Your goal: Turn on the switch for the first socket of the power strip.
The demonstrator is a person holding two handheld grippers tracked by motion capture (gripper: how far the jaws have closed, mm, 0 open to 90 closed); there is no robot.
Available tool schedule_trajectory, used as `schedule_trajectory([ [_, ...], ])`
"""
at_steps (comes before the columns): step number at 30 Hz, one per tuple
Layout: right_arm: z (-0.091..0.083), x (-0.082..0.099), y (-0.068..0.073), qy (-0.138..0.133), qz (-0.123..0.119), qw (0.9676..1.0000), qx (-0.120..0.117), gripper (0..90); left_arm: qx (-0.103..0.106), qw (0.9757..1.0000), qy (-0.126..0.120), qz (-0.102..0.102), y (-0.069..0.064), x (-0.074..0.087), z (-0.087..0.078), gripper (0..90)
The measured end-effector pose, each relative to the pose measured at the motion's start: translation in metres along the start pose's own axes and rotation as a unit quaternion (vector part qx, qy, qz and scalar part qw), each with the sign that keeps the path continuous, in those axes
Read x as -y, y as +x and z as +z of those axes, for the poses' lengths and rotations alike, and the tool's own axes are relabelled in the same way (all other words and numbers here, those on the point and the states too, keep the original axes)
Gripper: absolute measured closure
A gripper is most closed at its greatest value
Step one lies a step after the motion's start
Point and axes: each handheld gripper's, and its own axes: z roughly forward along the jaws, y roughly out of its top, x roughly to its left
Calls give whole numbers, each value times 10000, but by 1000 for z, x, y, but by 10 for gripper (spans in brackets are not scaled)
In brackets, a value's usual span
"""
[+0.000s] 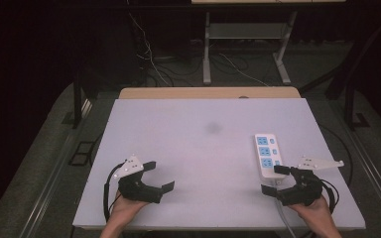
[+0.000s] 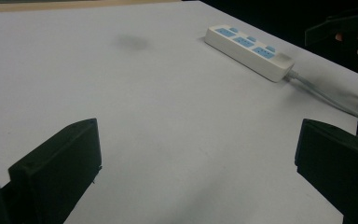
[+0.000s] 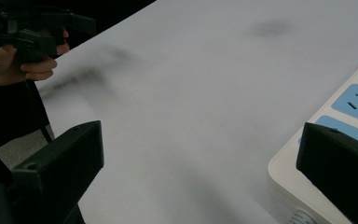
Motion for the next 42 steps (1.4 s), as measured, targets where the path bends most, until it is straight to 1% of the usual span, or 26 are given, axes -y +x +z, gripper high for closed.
schedule_trajectory([
  [17, -1, 1, 0, -18, 35, 10000, -19, 2, 5, 10000, -15, -12, 1, 0, 0, 0],
  [27, -2, 1, 0, 26, 20, 10000, -8, 2, 8, 10000, -14, -2, 0, 0, 0, 0],
  [31, -3, 2, 0, 30, 50, 10000, -19, 2, -3, 10000, -15, -20, 1, 0, 0, 0],
  [36, -5, 0, 2, 36, 4, 10000, -15, 2, -28, 10000, -5, -29, 1, 1, 0, 0],
  [37, -5, -2, 2, 78, -46, 10000, 21, 2, -25, 10000, -2, -30, 0, 1, 1, 0],
  [40, -6, -3, 3, 104, -76, 9999, 29, 2, -16, 10000, 12, -26, 0, 1, 1, 0],
  [42, -8, -6, 3, 171, -107, 9998, 41, 2, -17, 10000, 15, -27, -1, 2, 2, 0],
])
